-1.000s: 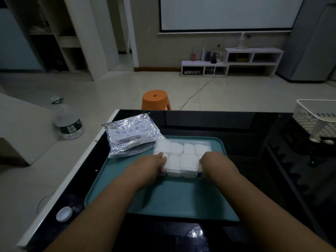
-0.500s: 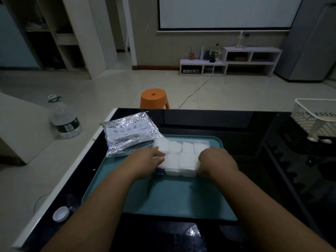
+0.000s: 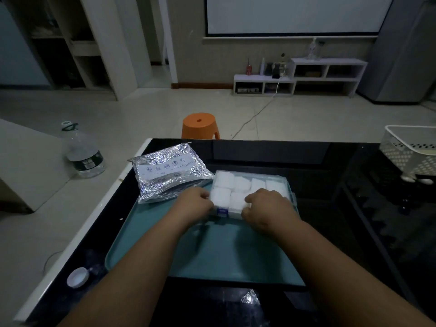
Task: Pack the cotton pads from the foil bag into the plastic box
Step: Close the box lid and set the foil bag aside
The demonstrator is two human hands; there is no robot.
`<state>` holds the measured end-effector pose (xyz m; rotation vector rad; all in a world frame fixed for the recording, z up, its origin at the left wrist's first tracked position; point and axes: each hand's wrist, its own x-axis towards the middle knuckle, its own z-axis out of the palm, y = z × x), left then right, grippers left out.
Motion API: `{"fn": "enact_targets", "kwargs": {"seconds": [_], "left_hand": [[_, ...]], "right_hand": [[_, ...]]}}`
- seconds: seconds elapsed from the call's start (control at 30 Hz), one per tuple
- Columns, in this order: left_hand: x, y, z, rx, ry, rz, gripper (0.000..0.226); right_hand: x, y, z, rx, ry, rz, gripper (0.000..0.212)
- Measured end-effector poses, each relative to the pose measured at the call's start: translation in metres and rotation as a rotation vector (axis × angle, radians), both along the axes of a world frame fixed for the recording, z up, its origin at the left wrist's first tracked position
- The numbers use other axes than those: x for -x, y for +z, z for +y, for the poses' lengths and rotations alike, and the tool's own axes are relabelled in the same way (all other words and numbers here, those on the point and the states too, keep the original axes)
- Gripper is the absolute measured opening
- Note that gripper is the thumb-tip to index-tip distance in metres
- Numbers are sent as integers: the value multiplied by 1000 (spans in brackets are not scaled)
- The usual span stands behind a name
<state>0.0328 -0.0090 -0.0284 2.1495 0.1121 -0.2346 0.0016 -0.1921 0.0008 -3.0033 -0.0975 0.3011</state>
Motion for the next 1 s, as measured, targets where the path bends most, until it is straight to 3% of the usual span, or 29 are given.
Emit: {"fn": "enact_targets", "kwargs": {"seconds": [0.13, 0.2, 0.3, 0.4, 0.53, 0.67, 0.8, 0.9, 1.0], "left_hand": [[3, 3, -9, 9, -106, 46, 30], [-2, 2, -4, -232, -110, -48, 47], [-7, 2, 12, -738, -49, -252, 47], [-14, 2, 30, -970, -45, -179, 45], [-18, -1, 47, -1020, -101, 51, 47], [-13, 3, 43, -990, -77, 105, 33], [-14, 10, 38, -961, -8, -145, 37], [-11, 24, 31, -939, 35, -355, 58], [-4, 36, 26, -940, 48, -498, 42]], "right_hand": [[-3, 1, -9, -8, -61, 18, 48], [-4, 1, -11, -23, -79, 20, 49], [-5, 0, -11, -31, -93, 16, 49], [-6, 1, -10, -16, -83, -8, 48], [-5, 4, -4, -68, -48, -42, 44], [-4, 3, 1, -102, -23, -54, 40], [-4, 3, 1, -164, -23, -66, 44], [-5, 5, 1, -229, -35, -87, 47], [-5, 6, 0, -277, -54, -106, 47]]}}
